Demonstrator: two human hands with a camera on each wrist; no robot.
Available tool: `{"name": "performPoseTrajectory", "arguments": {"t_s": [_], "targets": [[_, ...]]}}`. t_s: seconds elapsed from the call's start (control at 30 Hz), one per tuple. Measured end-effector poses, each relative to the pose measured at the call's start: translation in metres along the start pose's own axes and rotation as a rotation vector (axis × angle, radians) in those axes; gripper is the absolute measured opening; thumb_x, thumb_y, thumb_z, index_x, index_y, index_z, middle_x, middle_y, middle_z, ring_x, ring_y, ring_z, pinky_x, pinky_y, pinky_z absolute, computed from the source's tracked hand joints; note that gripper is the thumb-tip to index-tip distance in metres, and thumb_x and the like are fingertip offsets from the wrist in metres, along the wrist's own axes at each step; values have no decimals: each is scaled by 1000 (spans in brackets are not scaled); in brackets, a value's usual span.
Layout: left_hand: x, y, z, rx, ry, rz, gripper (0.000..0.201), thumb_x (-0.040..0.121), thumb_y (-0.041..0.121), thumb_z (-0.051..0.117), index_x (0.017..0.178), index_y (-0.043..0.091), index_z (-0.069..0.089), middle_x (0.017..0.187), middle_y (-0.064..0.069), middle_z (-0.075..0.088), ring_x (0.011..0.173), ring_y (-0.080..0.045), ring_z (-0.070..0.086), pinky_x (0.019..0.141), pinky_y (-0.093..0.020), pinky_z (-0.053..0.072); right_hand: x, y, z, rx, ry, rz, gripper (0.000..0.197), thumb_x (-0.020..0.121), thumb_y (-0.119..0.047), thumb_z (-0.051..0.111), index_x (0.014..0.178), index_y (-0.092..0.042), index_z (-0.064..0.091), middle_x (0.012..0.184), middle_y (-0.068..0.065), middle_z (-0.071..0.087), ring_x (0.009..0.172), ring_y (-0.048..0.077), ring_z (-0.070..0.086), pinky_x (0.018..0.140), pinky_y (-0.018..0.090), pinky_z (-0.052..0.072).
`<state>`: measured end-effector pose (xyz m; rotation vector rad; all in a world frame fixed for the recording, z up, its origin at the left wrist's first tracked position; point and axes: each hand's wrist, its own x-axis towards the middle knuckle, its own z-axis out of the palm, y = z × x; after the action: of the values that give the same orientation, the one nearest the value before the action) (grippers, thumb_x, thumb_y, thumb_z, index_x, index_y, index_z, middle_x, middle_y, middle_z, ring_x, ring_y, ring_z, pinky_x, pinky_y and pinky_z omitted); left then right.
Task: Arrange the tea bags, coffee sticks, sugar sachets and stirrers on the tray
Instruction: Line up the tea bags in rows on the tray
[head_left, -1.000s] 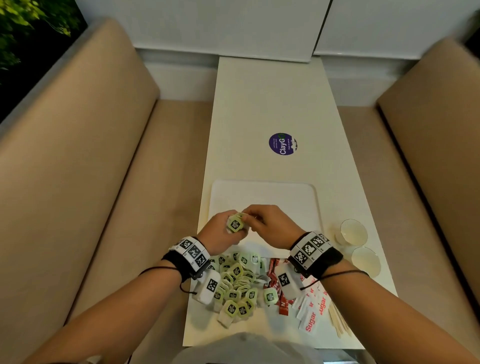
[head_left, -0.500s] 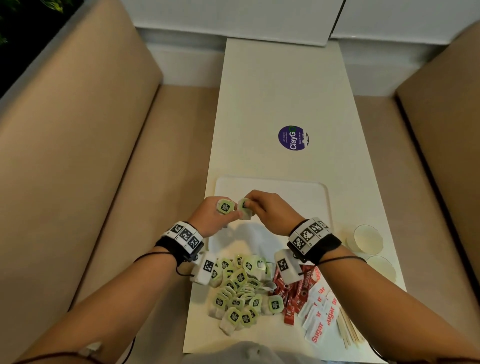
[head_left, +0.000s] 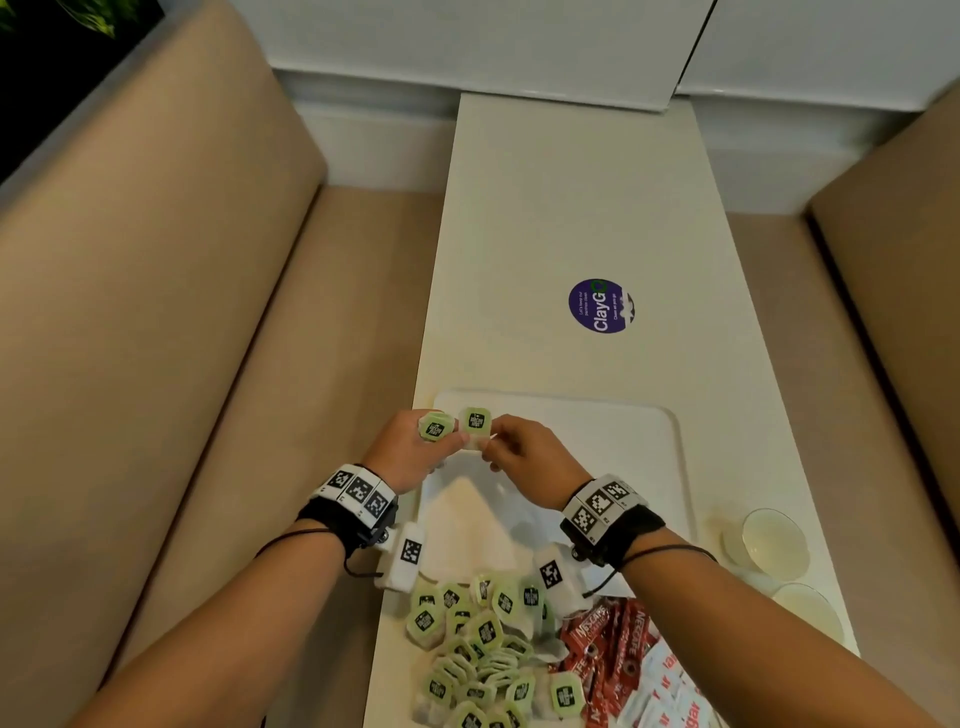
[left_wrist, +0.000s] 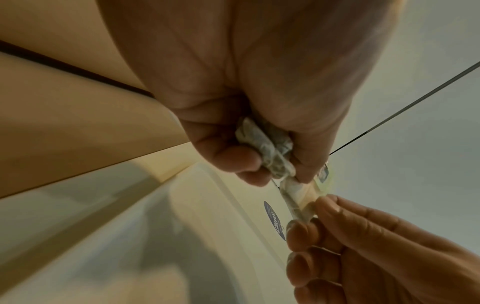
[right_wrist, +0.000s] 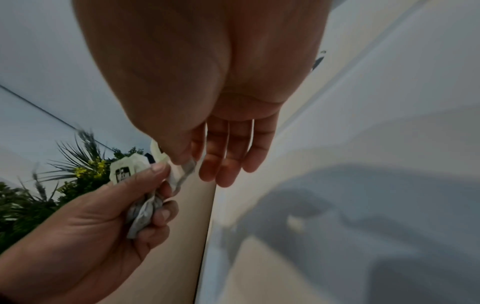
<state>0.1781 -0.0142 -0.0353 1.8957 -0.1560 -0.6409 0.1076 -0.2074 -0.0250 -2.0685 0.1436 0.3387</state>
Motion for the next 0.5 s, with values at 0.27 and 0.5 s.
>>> {"name": "performPoseTrajectory", "arguments": {"t_s": [0.27, 0.5], "targets": [[31, -7, -5, -70, 52, -41, 11, 86, 18, 78, 92, 12, 70, 69, -1, 65, 55, -13, 55, 53, -27, 49, 45, 11, 11, 13, 99, 103, 17, 100, -31, 58, 100, -18, 68, 86, -2, 72, 76, 13, 70, 72, 28, 55], [45, -17, -15, -13, 104, -92, 22, 86, 11, 72, 105, 14, 60, 80, -5, 65, 61, -15, 59, 53, -23, 46, 79, 11, 18, -57, 149, 185, 23, 101, -25, 57, 78, -20, 58, 76, -3, 62, 69, 14, 57, 61, 22, 39]]}}
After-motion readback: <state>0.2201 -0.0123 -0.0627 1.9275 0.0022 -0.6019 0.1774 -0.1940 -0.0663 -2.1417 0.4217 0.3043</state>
